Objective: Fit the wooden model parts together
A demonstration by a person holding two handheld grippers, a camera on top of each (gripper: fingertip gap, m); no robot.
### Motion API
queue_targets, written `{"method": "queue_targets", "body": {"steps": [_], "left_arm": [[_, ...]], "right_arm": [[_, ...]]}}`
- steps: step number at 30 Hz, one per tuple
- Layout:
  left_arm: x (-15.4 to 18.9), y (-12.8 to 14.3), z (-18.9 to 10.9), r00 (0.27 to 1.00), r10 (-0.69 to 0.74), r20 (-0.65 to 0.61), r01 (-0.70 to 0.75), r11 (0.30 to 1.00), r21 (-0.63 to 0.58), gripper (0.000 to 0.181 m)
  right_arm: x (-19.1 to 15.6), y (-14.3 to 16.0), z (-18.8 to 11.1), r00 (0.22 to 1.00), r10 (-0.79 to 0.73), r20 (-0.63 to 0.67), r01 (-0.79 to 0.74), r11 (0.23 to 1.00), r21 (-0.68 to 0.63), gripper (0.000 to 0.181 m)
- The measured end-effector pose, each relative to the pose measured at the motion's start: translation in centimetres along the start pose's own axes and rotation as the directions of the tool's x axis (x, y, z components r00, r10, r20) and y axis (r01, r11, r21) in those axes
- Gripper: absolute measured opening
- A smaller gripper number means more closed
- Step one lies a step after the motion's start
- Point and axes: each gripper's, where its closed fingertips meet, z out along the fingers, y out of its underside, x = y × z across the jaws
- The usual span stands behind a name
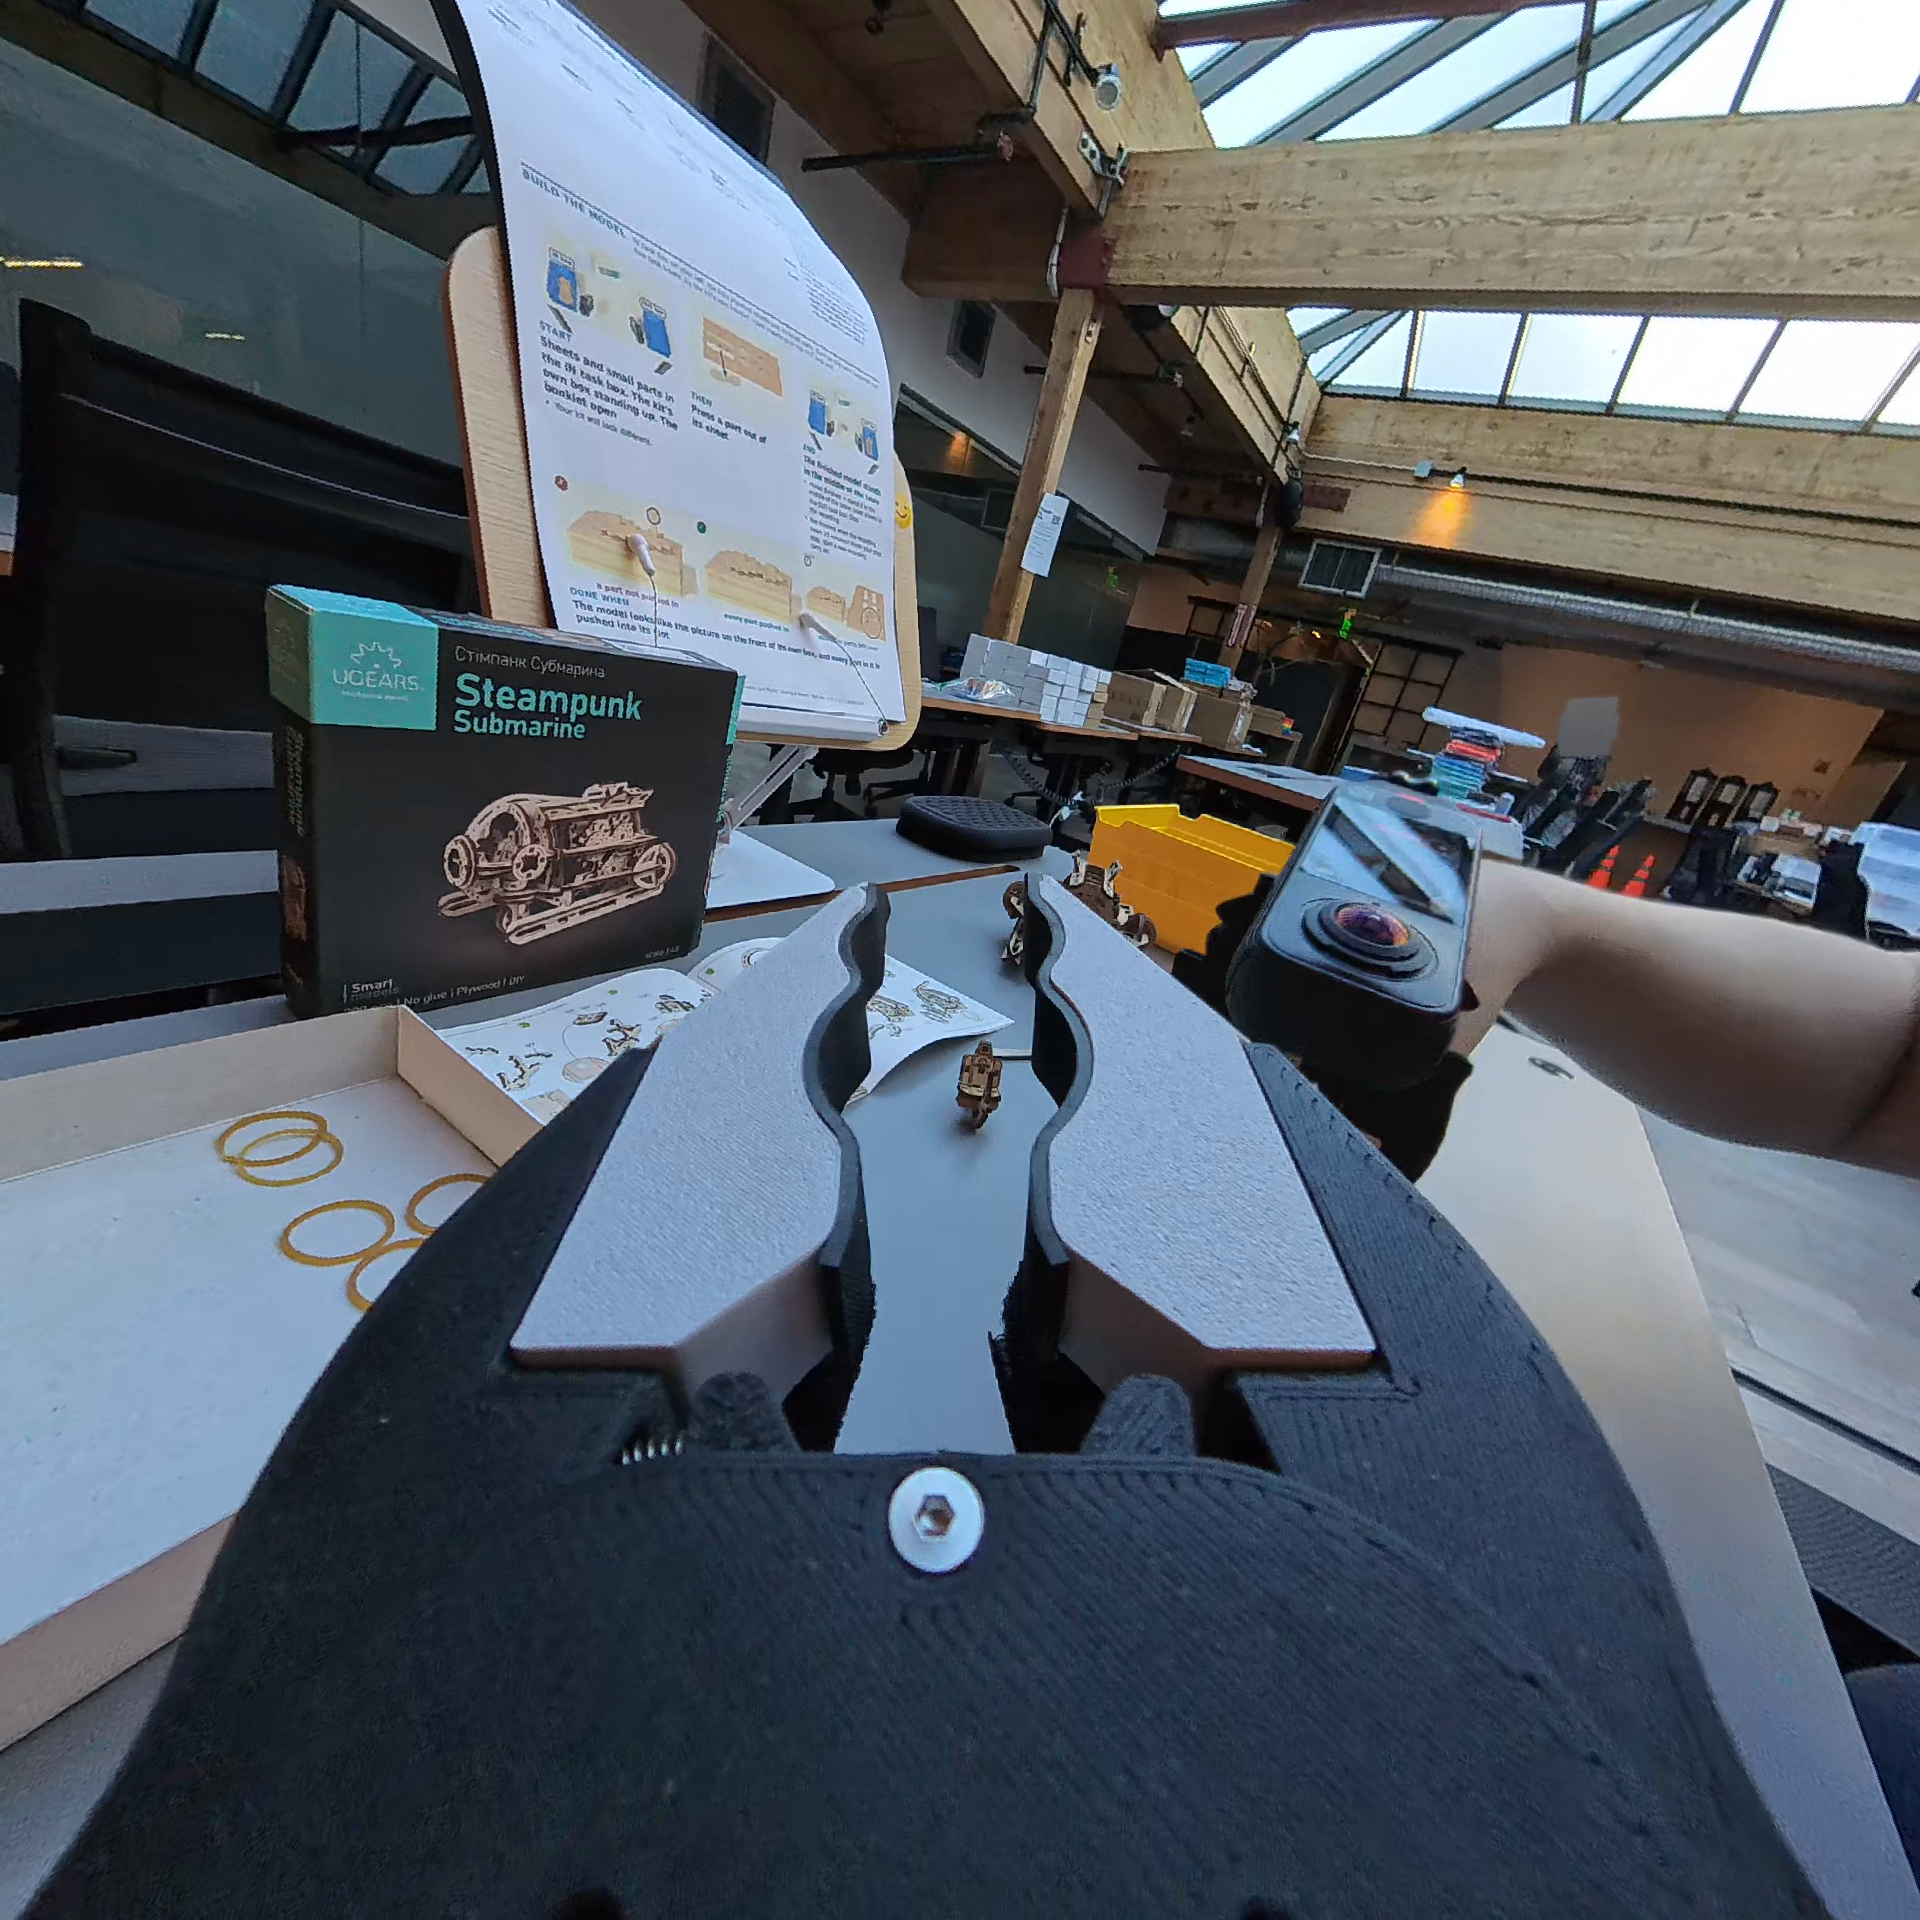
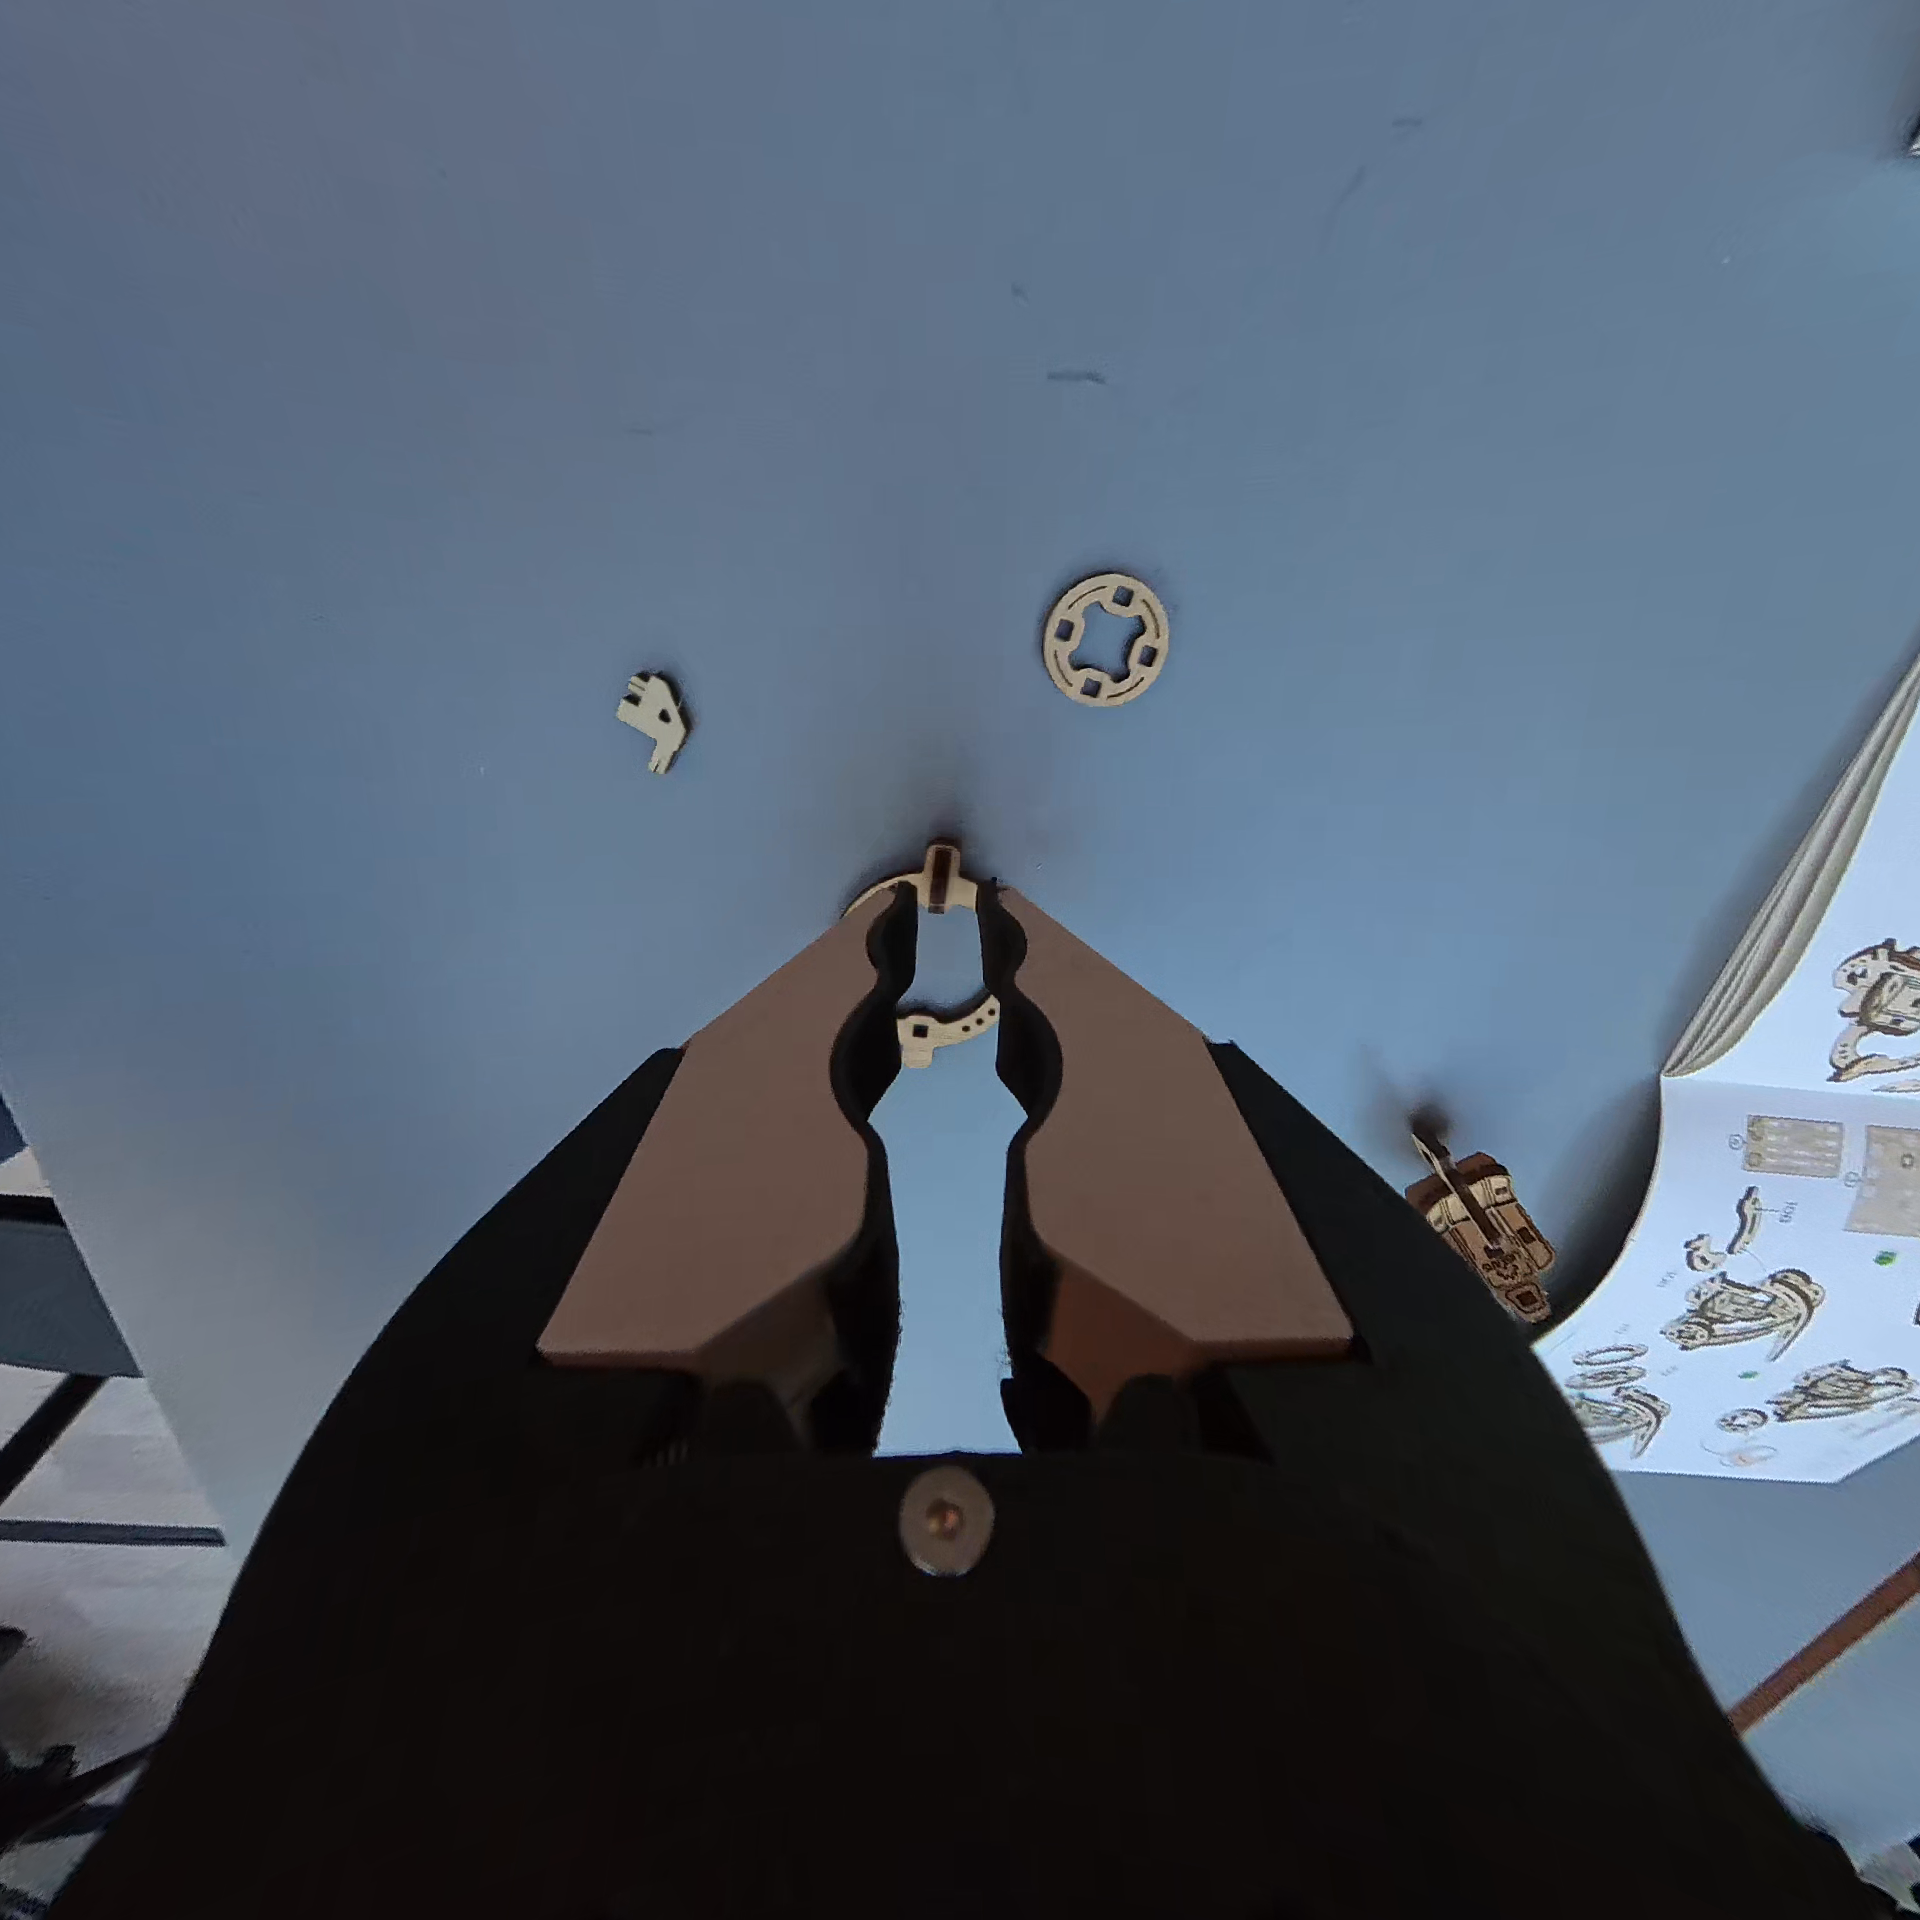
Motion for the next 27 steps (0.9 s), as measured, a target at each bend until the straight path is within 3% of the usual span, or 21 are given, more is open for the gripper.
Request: {"method": "queue_targets", "body": {"steps": [8, 12, 15, 27], "left_arm": [[0.1, -0.1, 0.0, 1.000, 0.002, -0.004, -0.002, 1.000, 0.001, 0.024], [0.1, -0.1, 0.0, 1.000, 0.005, -0.003, -0.005, 1.000, 0.004, 0.024], [0.2, -0.1, 0.0, 1.000, 0.002, -0.005, -0.002, 1.000, 0.003, 0.024], [0.2, -0.1, 0.0, 1.000, 0.000, -0.007, 0.000, 1.000, 0.004, 0.024]], "right_arm": [[-0.1, -0.5, -0.1, 1.000, 0.017, 0.026, -0.019, 0.996, 0.082, 0.001], [0.6, -1.8, -1.4, 0.998, 0.055, 0.019, -0.058, 0.980, 0.188, 0.000], [0.4, -1.1, 0.1, 0.999, 0.047, 0.021, -0.050, 0.987, 0.155, 0.001], [0.5, -0.5, -0.2, 0.999, 0.049, -0.007, -0.048, 0.987, 0.156, 0.001]]}}
